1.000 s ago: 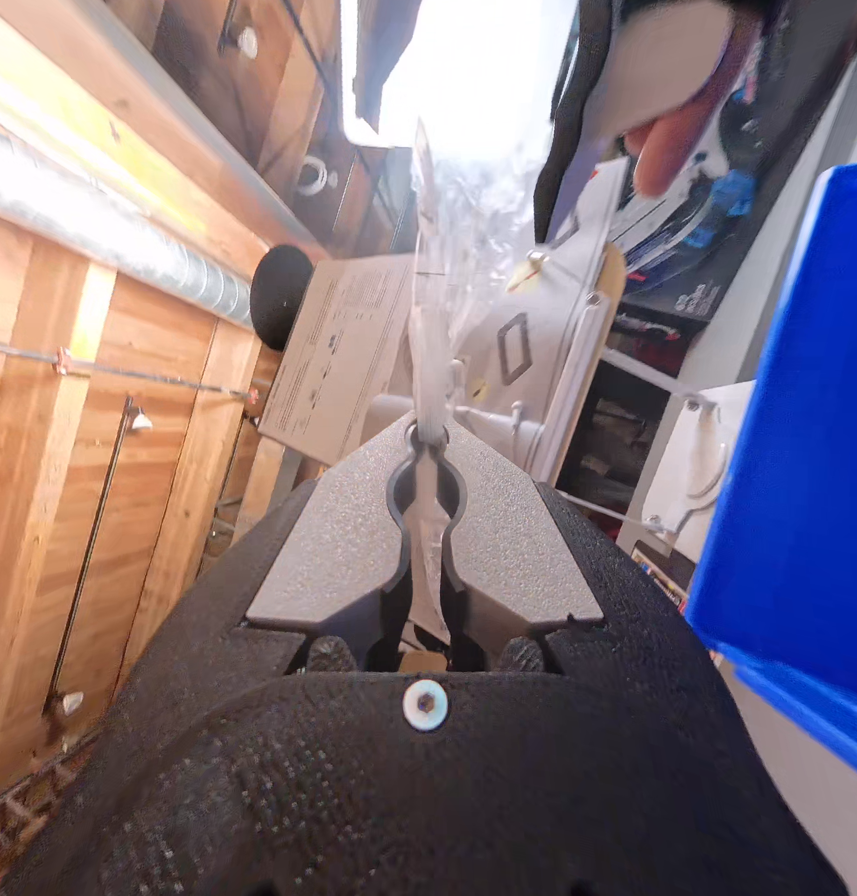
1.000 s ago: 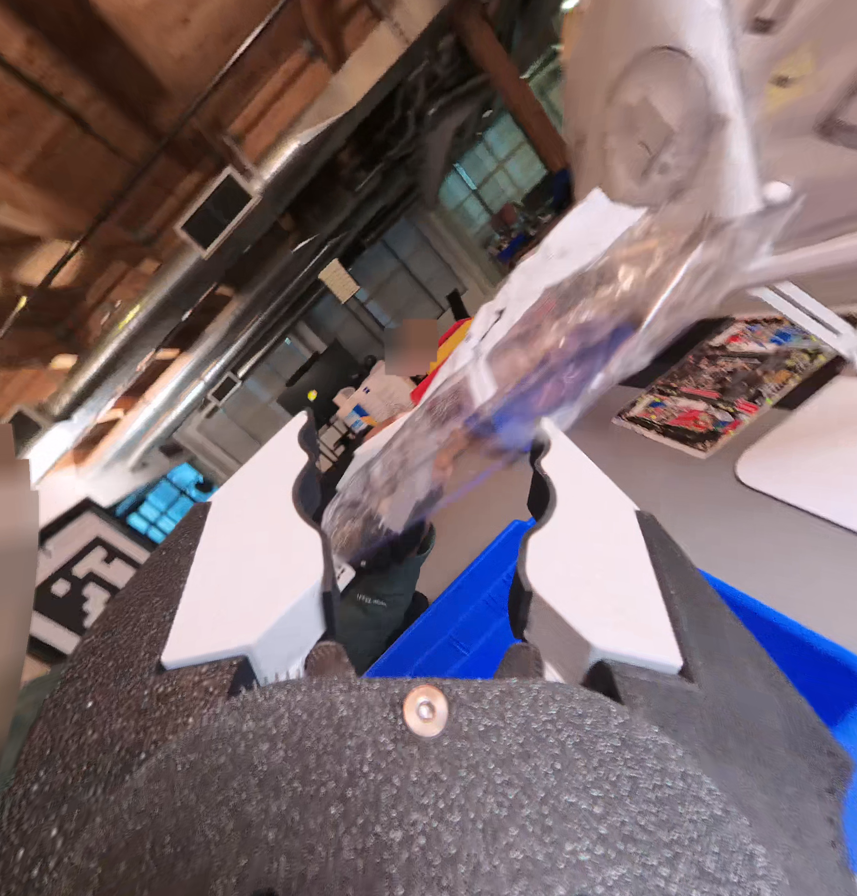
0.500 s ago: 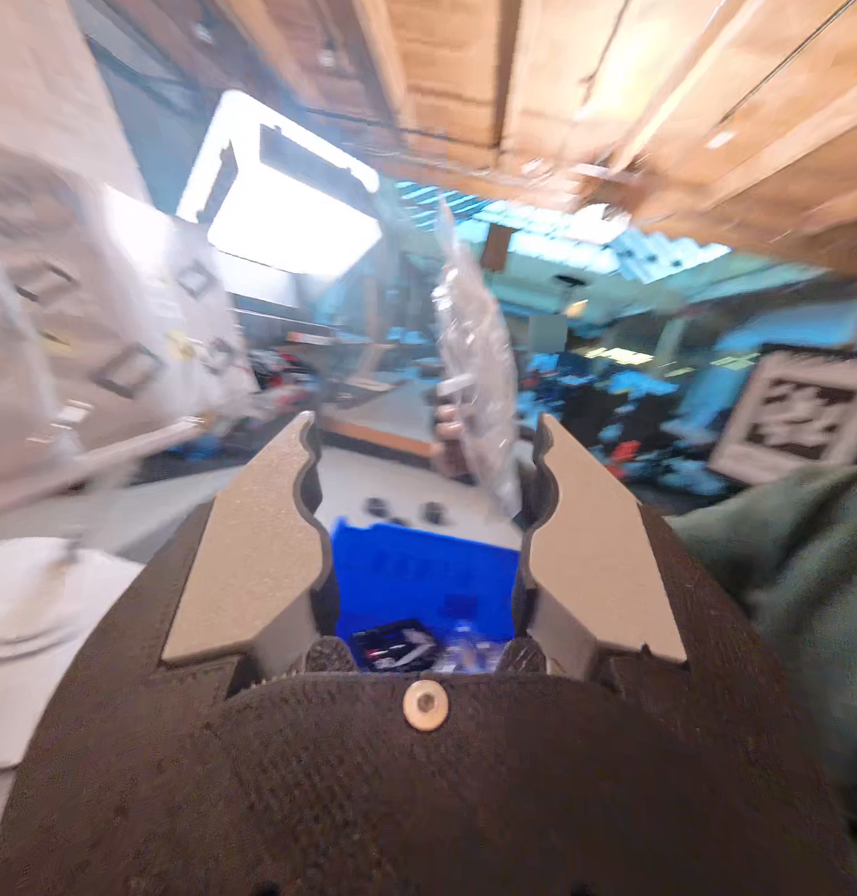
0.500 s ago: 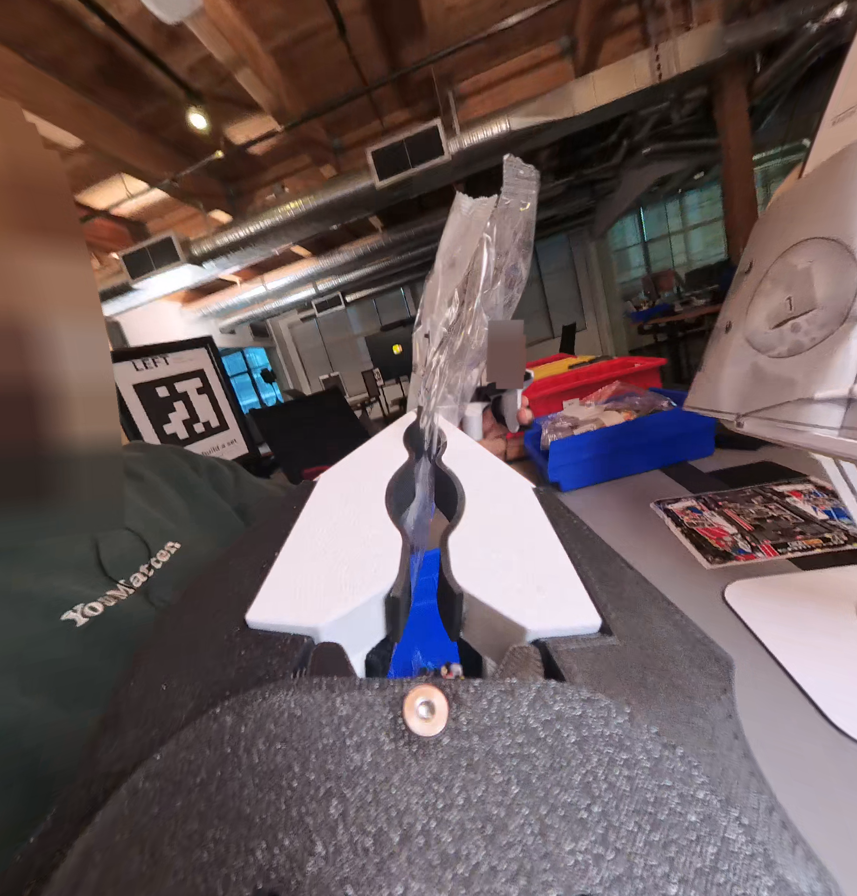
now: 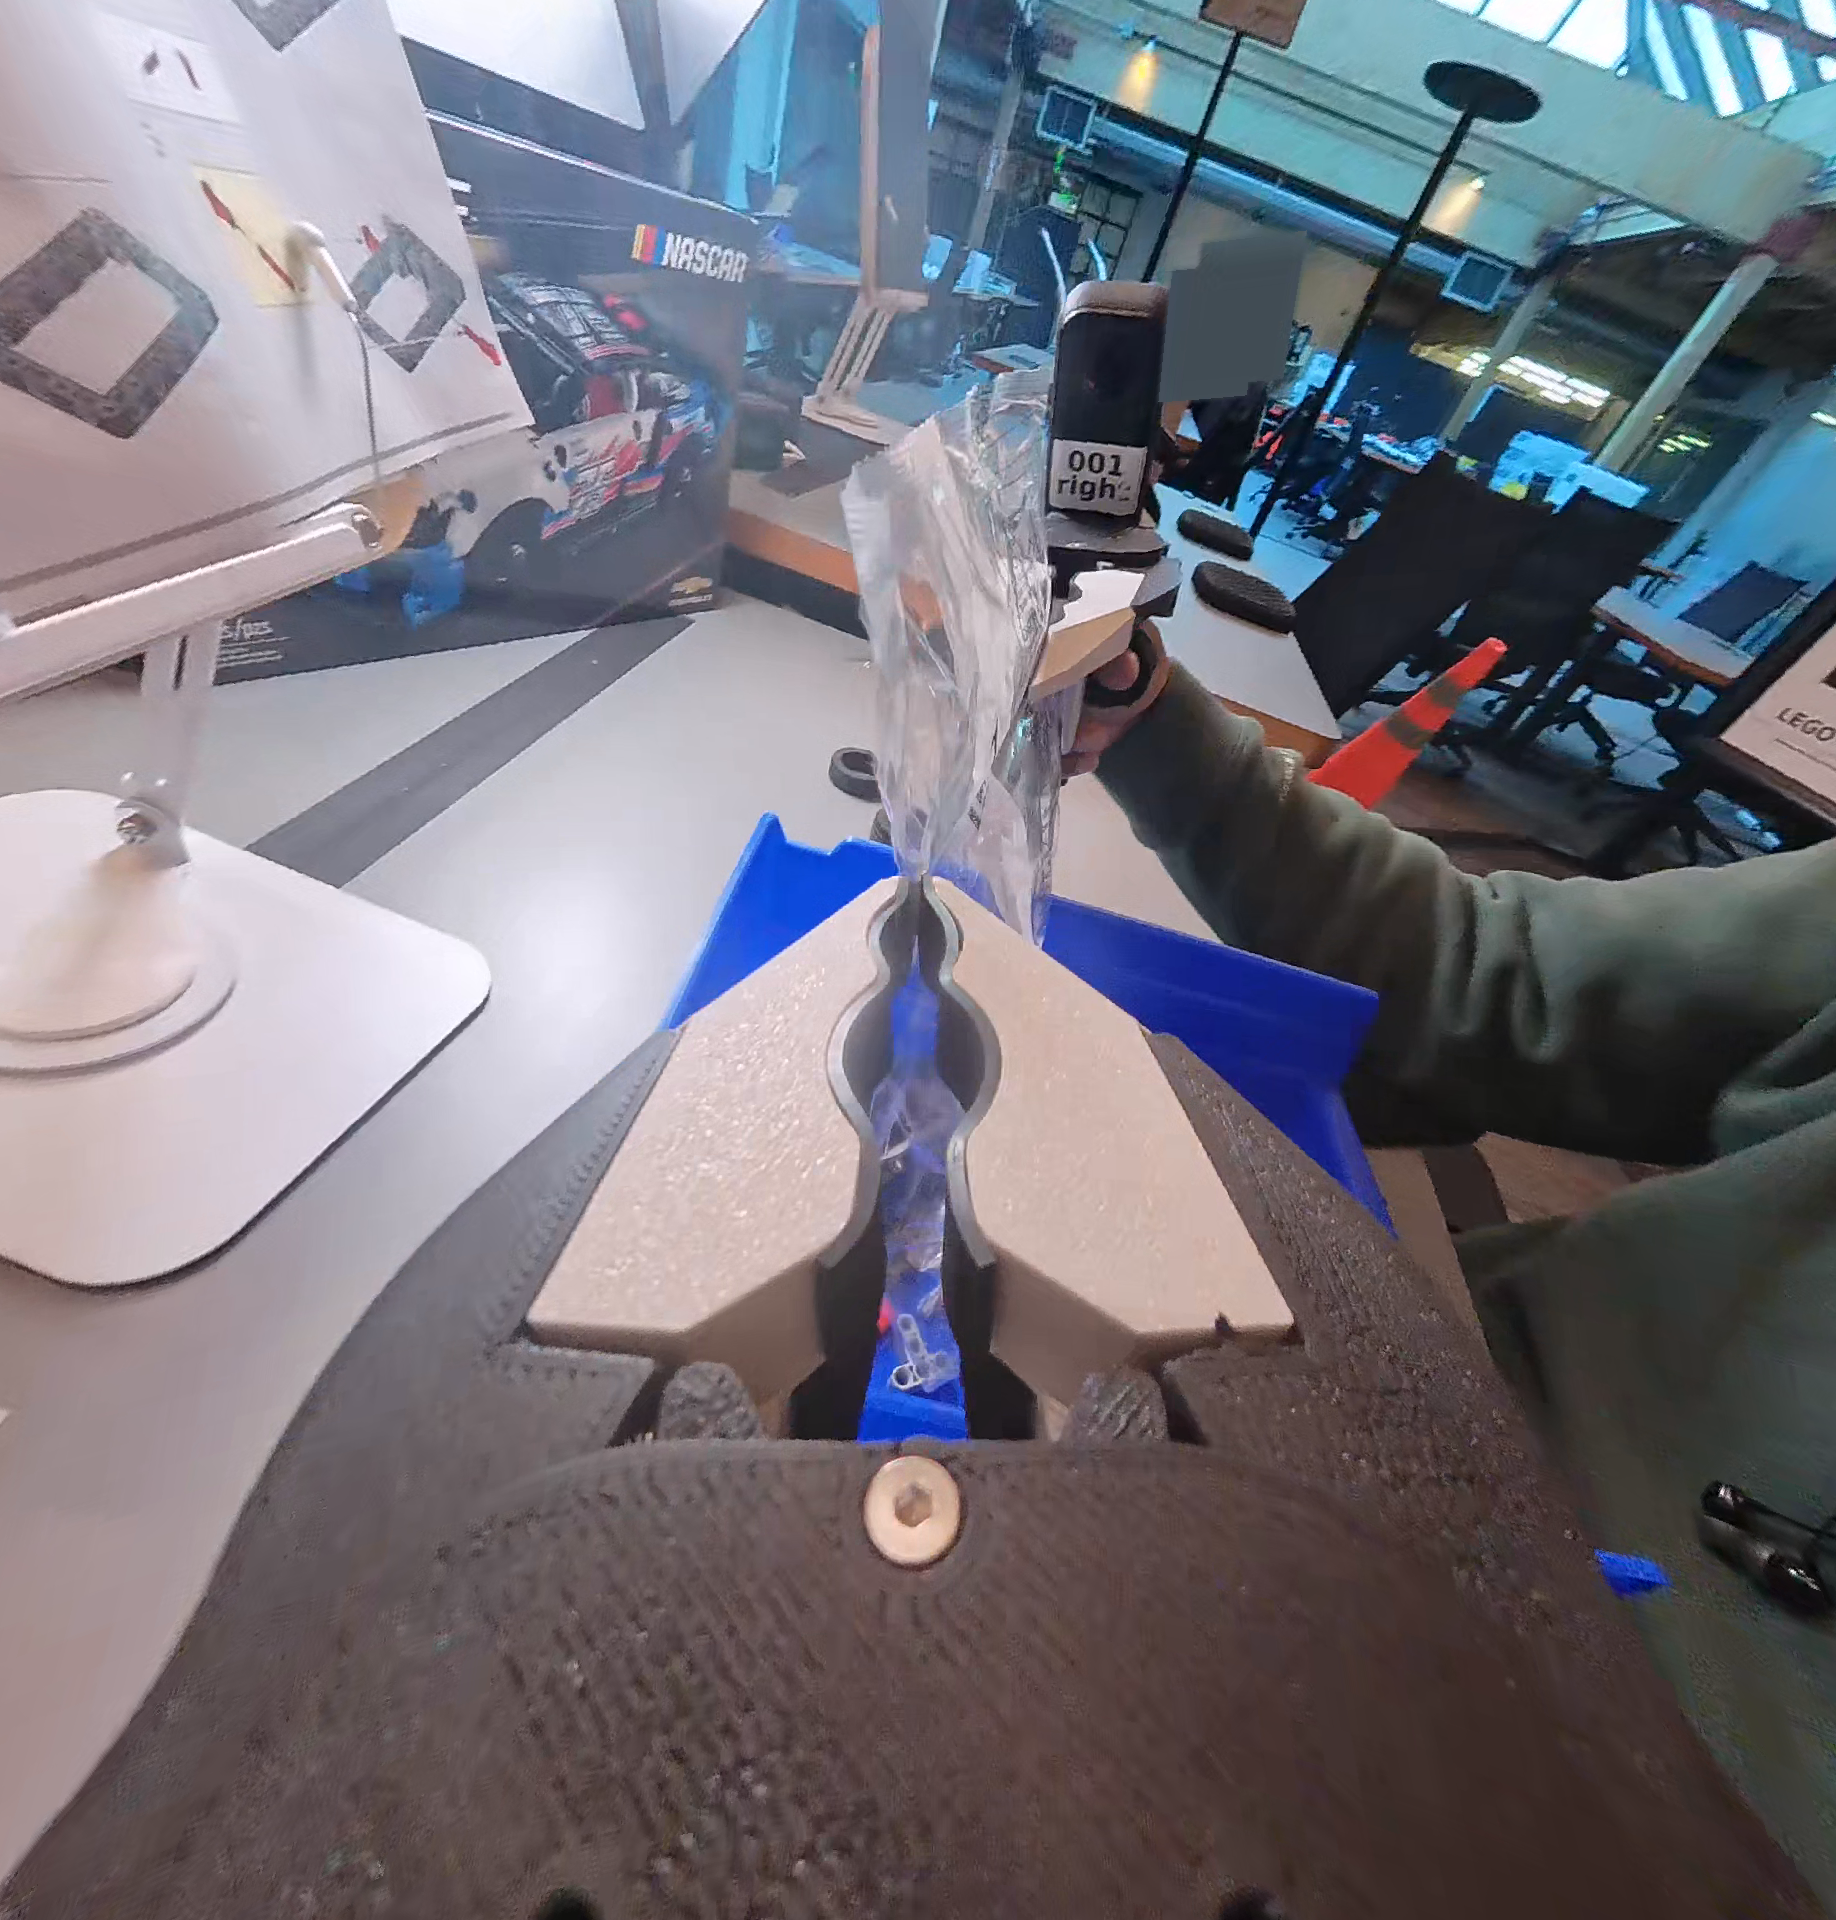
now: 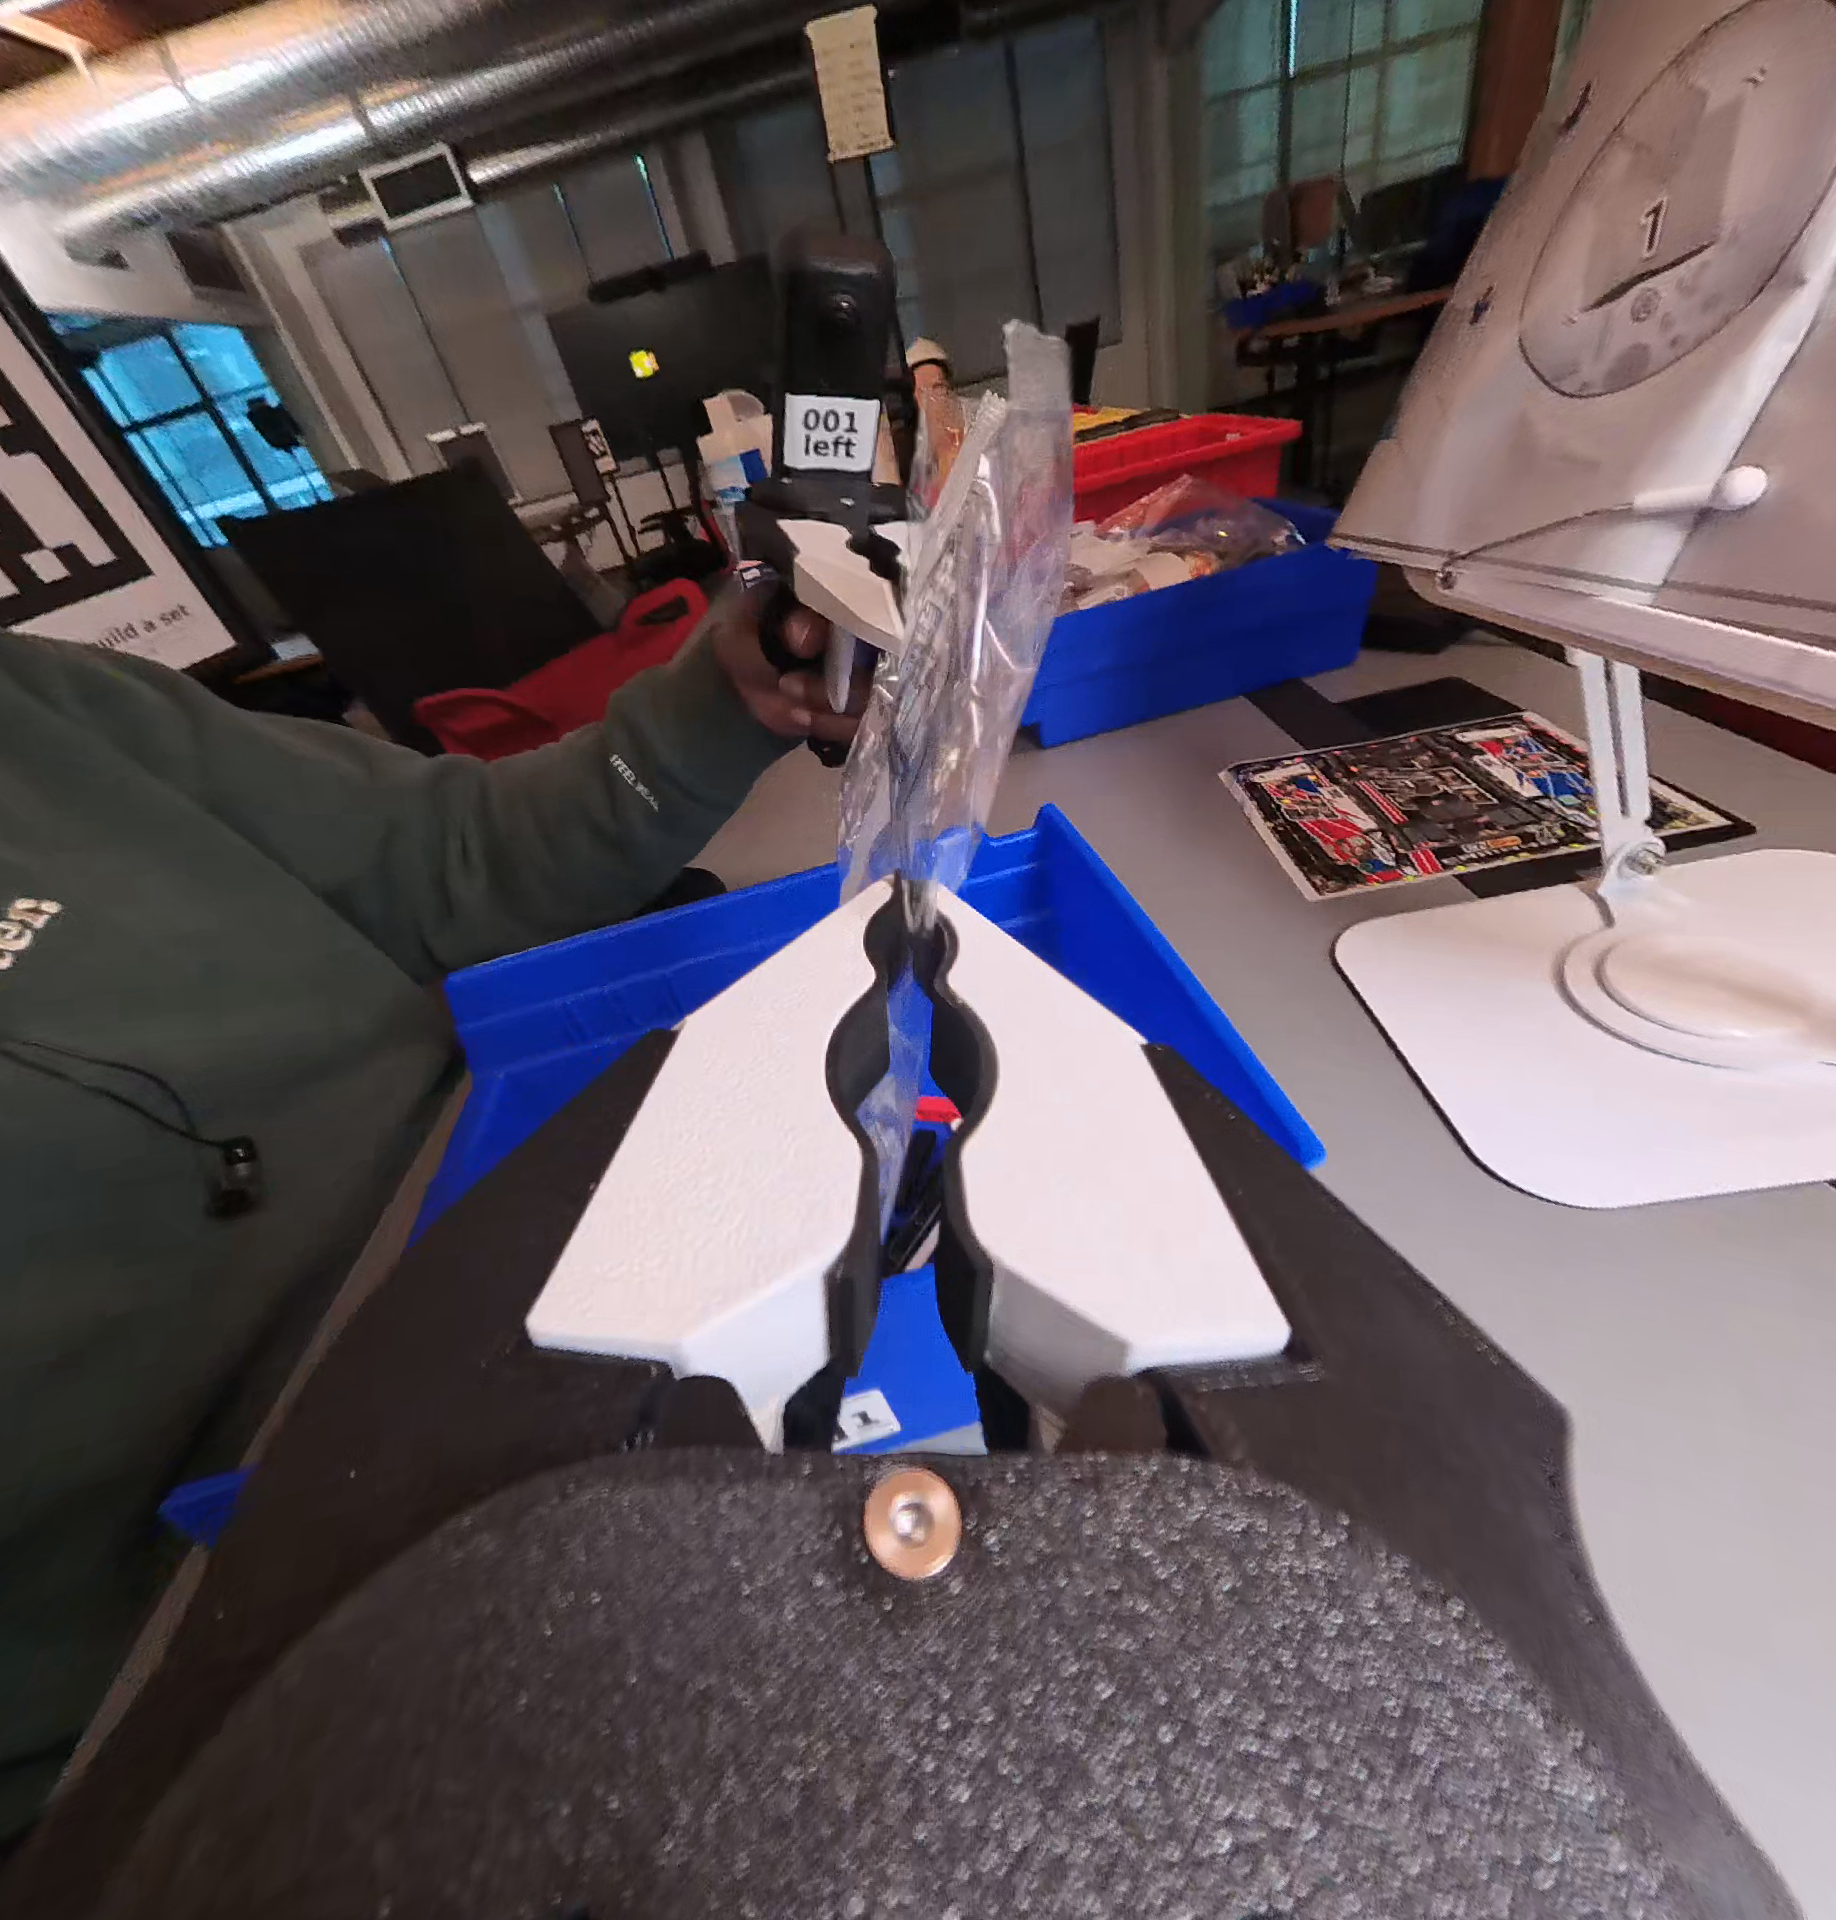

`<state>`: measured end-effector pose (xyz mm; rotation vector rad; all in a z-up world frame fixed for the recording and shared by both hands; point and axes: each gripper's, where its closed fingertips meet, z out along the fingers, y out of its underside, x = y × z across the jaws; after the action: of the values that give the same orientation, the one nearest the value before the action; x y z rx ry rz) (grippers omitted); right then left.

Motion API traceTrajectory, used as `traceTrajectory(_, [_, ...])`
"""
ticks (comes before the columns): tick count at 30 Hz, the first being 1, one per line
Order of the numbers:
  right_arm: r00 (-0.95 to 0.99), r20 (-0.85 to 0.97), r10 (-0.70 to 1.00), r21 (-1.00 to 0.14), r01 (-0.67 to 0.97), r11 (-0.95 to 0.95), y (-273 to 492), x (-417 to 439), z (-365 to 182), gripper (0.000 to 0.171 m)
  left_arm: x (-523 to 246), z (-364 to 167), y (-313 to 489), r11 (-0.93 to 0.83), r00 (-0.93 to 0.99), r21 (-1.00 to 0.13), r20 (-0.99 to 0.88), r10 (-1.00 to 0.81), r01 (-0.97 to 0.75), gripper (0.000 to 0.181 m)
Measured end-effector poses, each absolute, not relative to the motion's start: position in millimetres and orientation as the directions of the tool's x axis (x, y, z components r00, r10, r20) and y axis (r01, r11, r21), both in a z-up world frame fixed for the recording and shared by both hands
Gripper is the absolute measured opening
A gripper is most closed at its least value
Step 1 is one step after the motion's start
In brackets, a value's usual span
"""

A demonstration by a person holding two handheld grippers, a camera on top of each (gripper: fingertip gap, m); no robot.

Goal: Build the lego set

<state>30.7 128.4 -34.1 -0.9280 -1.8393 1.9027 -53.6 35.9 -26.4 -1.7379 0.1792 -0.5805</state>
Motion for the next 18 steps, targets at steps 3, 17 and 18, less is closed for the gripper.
traceTrajectory(3, [-0.728,-0.255,0.636,-0.967,0.207,-0.151,139,35,-34,0.000,-59,-26,35,-0.256,0.876,-0.949,0.276,-0.395,0.183,0.000])
traceTrajectory(17, [-0.703,-0.215,0.678,-0.972,0.220,-0.080,124,20,-41,0.000,-70,-27,33,-0.244,0.843,-0.929,0.357,-0.402,0.277,0.000])
traceTrajectory(18, [-0.721,-0.215,0.659,-0.972,0.227,-0.069,123,24,-41,0.000,-69,-29,31,-0.261,0.841,-0.928,0.356,-0.408,0.266,0.000])
